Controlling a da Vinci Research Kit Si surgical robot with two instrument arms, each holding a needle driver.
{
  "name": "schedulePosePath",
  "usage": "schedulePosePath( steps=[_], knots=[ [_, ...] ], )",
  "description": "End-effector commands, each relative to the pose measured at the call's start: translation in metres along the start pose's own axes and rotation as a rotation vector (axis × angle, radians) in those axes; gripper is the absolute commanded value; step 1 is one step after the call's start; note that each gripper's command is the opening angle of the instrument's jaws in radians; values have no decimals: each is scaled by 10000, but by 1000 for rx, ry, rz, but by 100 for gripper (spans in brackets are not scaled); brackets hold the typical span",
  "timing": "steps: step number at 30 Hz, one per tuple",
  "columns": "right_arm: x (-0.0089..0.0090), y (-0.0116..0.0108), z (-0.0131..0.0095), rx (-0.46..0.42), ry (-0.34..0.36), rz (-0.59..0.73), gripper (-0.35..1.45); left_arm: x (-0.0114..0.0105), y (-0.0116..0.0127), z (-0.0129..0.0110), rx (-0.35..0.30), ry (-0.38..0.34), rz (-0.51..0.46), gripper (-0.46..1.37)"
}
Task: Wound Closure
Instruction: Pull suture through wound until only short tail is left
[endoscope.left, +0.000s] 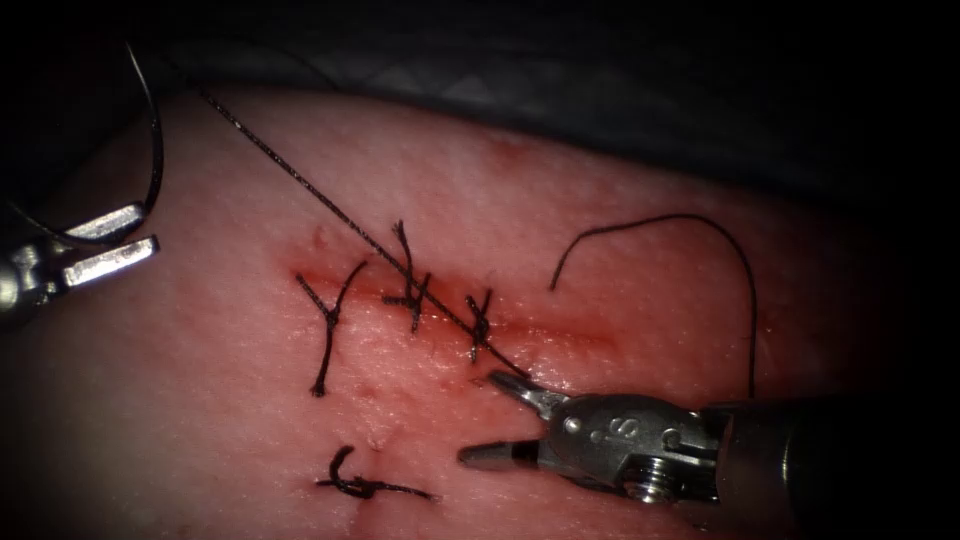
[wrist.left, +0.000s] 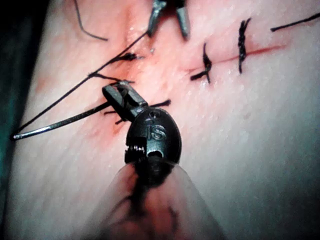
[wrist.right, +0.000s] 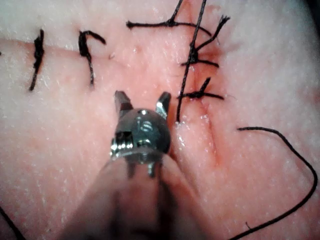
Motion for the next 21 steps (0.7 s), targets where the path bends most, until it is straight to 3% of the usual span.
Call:
schedulePosePath(
  steps=[1,14,21],
  knots=[
    [0,0,1,0,0,-1,61,0,0,0,-4,2,0,-35],
    [-2,-1,-33,4,25,8,66,2,2,3,-2,4,11,-35],
    [-4,27,-30,-30,35,29,68,11,2,-1,-1,27,22,-35]
  ],
)
